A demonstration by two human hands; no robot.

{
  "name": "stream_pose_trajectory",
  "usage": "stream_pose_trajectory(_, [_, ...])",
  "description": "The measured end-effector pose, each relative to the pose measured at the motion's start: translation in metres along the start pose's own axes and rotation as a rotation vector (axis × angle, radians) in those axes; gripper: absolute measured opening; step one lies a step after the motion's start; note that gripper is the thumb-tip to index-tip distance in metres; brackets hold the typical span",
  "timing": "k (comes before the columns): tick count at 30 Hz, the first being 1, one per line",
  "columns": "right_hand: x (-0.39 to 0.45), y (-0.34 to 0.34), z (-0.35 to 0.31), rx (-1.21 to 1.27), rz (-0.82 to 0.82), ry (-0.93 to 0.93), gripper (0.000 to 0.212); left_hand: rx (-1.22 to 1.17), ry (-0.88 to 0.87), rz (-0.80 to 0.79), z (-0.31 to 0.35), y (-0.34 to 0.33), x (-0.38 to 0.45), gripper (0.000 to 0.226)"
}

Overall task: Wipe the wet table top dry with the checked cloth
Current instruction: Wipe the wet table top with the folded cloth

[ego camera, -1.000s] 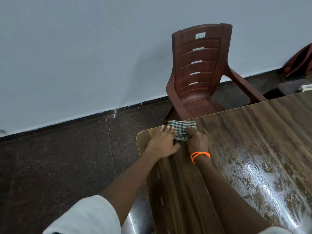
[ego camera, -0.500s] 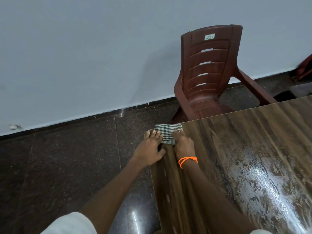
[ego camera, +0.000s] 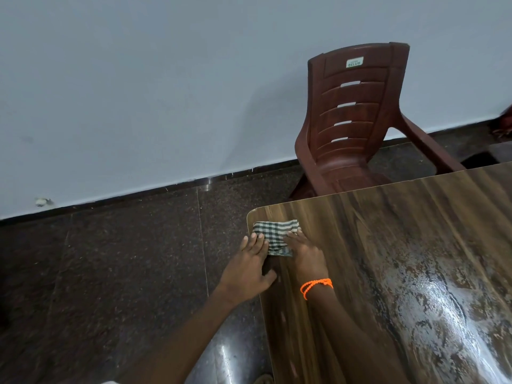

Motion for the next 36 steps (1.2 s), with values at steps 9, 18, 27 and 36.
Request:
stream_pose_trajectory(9, [0.03,0.011,-0.015,0.025,0.133,-0.17,0.036,0.13,-0.048,0.035,-0.013,0.042,0.052,0.074])
stream_pose_trajectory(18, [0.047,-0.002,-0.034,-0.065,0.072,-0.031,0.031,0.043,0.086,0.083,-0.027,0.041,0.025,0.071])
stream_pose_trajectory(27, [-0.014,-0.02,-0.019,-0.052,-0.025,0.015,0.045,0.056,0.075,0.114,0.006,0.013,-0.014,0.064])
stream_pose_trajectory(36, [-0.015,-0.01,-0.03,-0.037,-0.012,-0.11,0.04,0.093,0.057,0.018,0.009,0.009,-0.004,0.083])
Point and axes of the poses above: each hand's wrist, its own x-axis towards the middle knuckle, its own y-axis out of the back of the hand, z = x × y, the point moved 3 cm from there along x, towards the middle knuckle, and after that the axes turned 13 degrees about -z, right-handed, at the moved point
